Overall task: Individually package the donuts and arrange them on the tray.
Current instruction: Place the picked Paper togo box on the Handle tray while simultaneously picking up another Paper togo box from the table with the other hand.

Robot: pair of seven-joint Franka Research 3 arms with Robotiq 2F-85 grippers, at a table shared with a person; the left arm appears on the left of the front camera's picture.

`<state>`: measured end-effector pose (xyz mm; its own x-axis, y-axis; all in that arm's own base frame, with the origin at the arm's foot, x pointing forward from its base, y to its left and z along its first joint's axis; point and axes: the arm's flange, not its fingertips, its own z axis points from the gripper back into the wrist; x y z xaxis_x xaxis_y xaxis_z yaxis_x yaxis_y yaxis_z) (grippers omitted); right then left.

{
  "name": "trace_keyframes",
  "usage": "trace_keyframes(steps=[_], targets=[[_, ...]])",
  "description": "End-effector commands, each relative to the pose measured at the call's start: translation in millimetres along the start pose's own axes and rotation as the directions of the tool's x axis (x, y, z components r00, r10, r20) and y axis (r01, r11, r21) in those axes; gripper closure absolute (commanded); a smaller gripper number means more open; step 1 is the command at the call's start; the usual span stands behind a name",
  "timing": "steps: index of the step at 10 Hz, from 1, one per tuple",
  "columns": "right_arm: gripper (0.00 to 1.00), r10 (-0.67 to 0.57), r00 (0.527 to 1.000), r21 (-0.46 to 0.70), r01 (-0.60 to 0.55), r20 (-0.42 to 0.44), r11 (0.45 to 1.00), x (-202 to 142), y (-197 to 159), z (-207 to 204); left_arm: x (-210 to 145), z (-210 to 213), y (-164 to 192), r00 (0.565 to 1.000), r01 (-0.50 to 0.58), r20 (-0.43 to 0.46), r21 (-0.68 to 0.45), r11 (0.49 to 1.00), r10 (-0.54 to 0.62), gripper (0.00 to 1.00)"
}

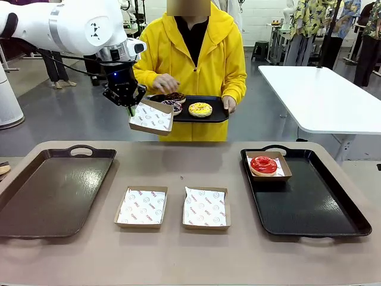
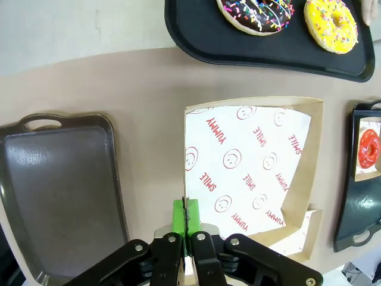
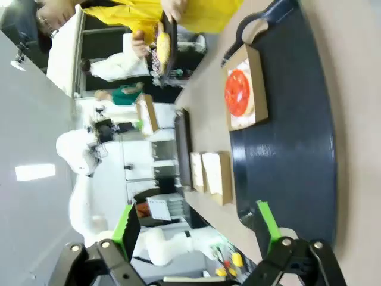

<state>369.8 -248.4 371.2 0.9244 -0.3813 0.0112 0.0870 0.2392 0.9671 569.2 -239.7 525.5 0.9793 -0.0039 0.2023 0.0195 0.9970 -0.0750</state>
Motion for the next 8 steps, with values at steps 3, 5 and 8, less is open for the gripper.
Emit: trace_keyframes(steps=[3,5,8], targets=[[0.00,-0.012,1.000,0.031,0.012,0.002,0.999,4,-7,2,1,0,3,1.000,-0.002,-0.001,0.000,1.000,0.002,1.00],[0.00,-0.012,1.000,0.031,0.012,0.002,0.999,4,-7,2,1,0,3,1.000,-0.002,-0.001,0.000,1.000,0.002,1.00],[0.00,-0.012,1.000,0.031,0.012,0.002,0.999,4,-7,2,1,0,3,1.000,-0.002,-0.001,0.000,1.000,0.002,1.00]])
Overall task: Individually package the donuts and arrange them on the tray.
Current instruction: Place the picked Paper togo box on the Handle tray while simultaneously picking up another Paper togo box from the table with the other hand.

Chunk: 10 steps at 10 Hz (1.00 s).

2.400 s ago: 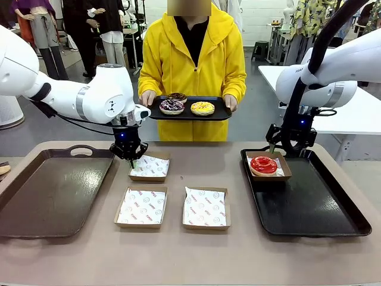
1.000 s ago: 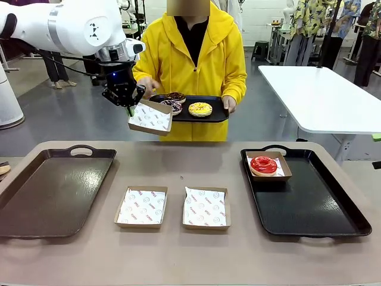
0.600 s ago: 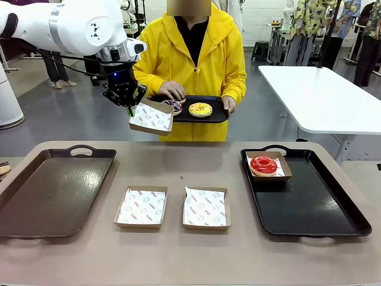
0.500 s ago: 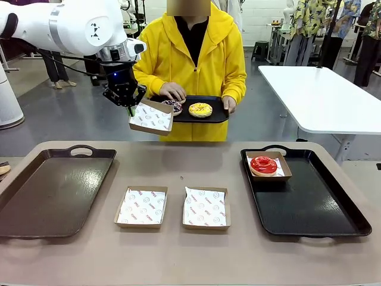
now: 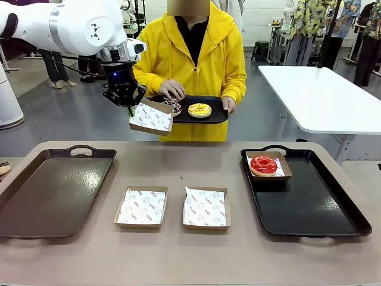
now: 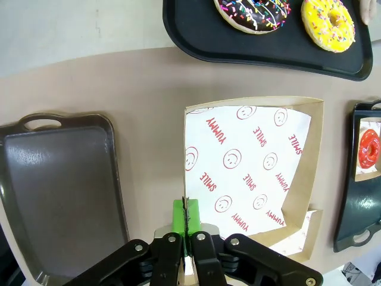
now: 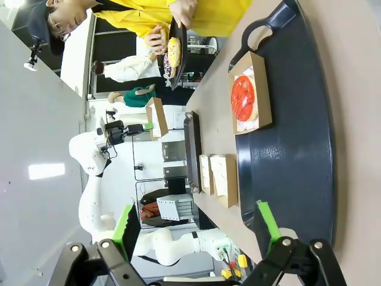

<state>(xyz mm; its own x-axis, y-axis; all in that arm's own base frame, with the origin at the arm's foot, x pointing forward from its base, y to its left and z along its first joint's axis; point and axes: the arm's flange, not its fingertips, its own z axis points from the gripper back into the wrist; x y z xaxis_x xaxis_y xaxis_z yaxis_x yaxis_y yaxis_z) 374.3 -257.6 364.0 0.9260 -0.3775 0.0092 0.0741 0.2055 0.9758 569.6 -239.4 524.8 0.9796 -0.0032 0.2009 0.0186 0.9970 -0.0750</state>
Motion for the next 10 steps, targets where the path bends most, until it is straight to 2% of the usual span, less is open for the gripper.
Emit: trace_keyframes(steps=[1,10], targets=[[0.00,-0.010,1.000,-0.006,0.011,0.007,1.000,-3.8,1.7,-2.4,0.6,0.5,2.3,1.000,-0.001,0.000,-0.001,1.000,0.001,1.00],[0.00,-0.010,1.000,-0.006,0.011,0.007,1.000,-3.8,1.7,-2.4,0.6,0.5,2.3,1.000,-0.001,0.000,-0.001,1.000,0.001,1.00]])
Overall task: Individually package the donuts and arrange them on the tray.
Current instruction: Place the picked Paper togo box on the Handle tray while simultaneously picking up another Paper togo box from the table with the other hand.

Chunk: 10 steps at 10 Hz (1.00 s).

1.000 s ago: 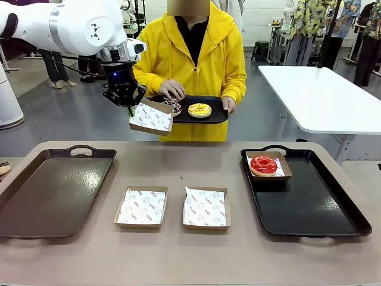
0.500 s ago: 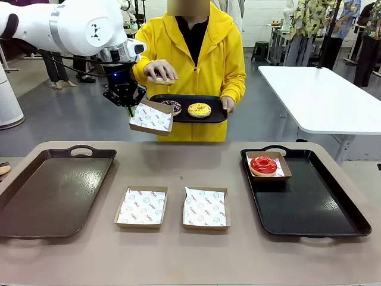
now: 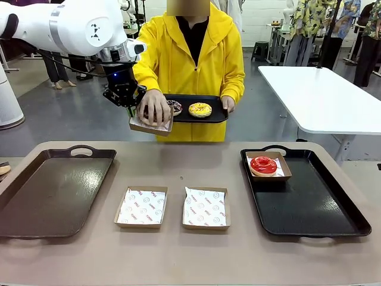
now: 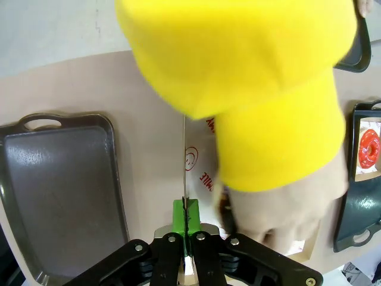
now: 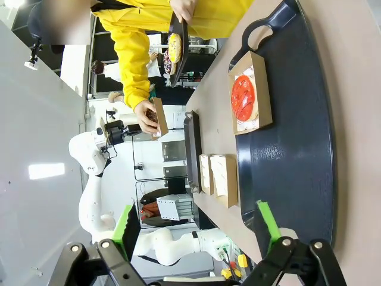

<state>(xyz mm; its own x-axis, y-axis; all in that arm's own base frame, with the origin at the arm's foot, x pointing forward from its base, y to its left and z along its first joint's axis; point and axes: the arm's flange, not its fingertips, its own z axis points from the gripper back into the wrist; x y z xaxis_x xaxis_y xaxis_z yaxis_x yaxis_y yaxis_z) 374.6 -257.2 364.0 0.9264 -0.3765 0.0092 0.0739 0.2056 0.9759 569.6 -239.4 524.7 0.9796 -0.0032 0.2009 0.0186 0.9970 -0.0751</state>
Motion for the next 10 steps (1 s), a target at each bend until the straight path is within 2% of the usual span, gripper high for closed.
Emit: trace_keyframes(steps=[1,10], targets=[[0.00,-0.011,1.000,-0.006,0.011,0.008,1.000,-3.9,1.6,-1.9,0.6,0.5,2.3,1.000,-0.001,0.000,0.000,1.000,0.001,1.00],[0.00,-0.011,1.000,-0.006,0.011,0.008,1.000,-3.9,1.6,-1.9,0.6,0.5,2.3,1.000,-0.001,0.000,0.000,1.000,0.001,1.00]])
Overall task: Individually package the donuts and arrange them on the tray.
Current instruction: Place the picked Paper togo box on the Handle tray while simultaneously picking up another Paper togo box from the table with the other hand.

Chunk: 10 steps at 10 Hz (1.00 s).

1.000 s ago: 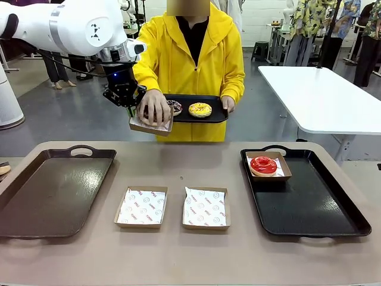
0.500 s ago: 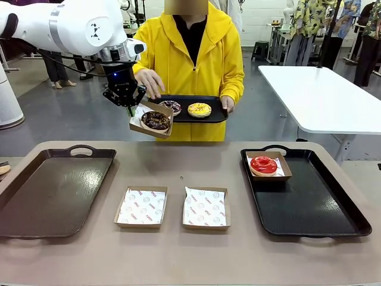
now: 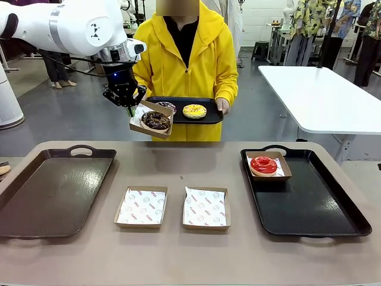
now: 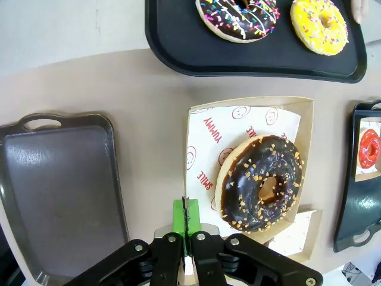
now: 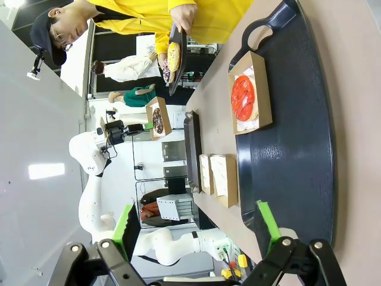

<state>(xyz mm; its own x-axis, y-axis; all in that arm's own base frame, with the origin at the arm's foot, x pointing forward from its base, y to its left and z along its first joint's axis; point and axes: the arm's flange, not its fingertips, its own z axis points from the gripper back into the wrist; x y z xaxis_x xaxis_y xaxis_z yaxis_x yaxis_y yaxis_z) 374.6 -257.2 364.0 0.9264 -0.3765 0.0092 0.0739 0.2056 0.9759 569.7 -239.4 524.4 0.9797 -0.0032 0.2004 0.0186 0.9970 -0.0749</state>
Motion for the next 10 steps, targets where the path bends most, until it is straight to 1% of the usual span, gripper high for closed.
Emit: trace_keyframes(steps=[1,4,5,6,8,10], targets=[[0.00,-0.011,1.000,-0.006,0.011,0.008,1.000,-4,2,-2,1,1,2,1.000,-0.001,0.001,-0.001,1.000,0.001,1.00],[0.00,0.000,1.000,0.000,0.000,0.000,1.000,0,0,0,0,0,0,1.000,0.000,0.000,0.000,1.000,0.000,0.99],[0.00,0.068,0.998,-0.068,-0.068,-0.009,0.995,3,20,-9,-5,7,19,0.999,0.035,-0.012,-0.001,0.999,-0.035,0.99],[0.00,0.085,0.994,-0.137,-0.095,-0.074,0.986,8,43,-22,-22,9,39,0.999,0.035,-0.012,0.033,0.999,-0.035,0.99],[0.00,0.050,0.981,-0.264,-0.100,-0.188,0.959,30,107,-60,-47,9,86,0.999,0.029,-0.022,0.067,0.997,-0.027,0.99],[0.00,-0.005,0.956,-0.401,-0.119,-0.294,0.908,32,166,-107,-76,8,121,0.999,0.030,-0.034,0.077,0.997,-0.028,0.99]])
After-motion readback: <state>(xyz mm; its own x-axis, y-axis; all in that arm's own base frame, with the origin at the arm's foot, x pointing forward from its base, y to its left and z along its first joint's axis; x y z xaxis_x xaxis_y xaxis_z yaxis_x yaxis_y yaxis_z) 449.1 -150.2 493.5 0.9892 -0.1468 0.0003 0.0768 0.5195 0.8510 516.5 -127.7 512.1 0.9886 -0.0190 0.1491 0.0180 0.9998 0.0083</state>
